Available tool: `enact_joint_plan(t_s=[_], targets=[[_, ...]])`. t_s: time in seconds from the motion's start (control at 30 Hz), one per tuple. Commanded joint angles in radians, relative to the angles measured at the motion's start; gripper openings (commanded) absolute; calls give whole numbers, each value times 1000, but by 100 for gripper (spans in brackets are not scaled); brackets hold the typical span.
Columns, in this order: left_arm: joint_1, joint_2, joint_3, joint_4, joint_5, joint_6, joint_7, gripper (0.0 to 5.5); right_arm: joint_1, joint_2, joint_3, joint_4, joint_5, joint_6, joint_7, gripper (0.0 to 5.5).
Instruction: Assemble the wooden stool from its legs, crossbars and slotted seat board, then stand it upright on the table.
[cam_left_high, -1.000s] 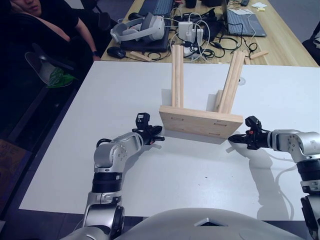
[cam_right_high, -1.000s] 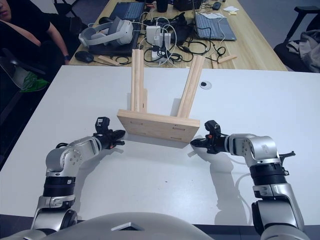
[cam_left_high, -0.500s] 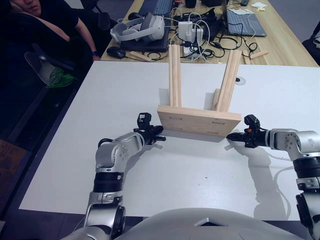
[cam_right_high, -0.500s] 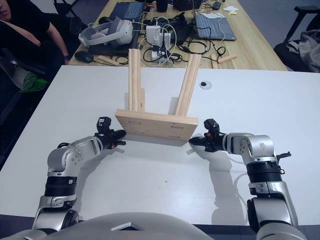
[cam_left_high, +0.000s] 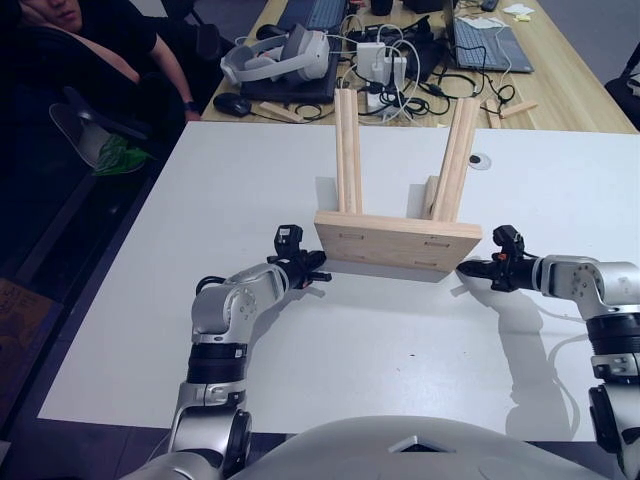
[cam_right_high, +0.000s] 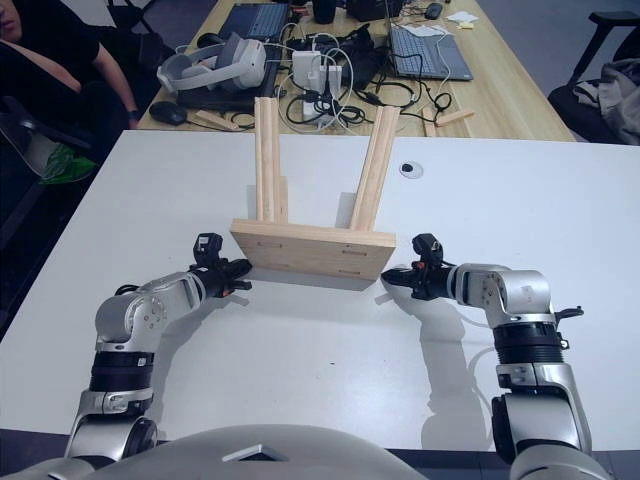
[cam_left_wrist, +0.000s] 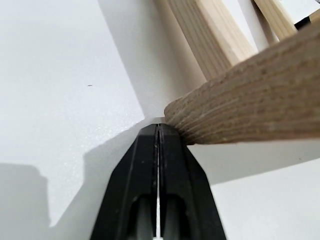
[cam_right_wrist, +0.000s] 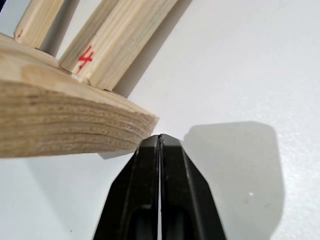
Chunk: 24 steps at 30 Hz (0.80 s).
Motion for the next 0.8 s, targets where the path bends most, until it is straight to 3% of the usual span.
enact_joint_plan(t_s=[0.03,0.8], targets=[[-13,-7,2,4,10,-1,0,3,-3,3,-8,-4,-3,-9,-3,0],[10,-35,-16,-57,-28,36,-45,3,-2,3,7,-22,10,1,38,0]])
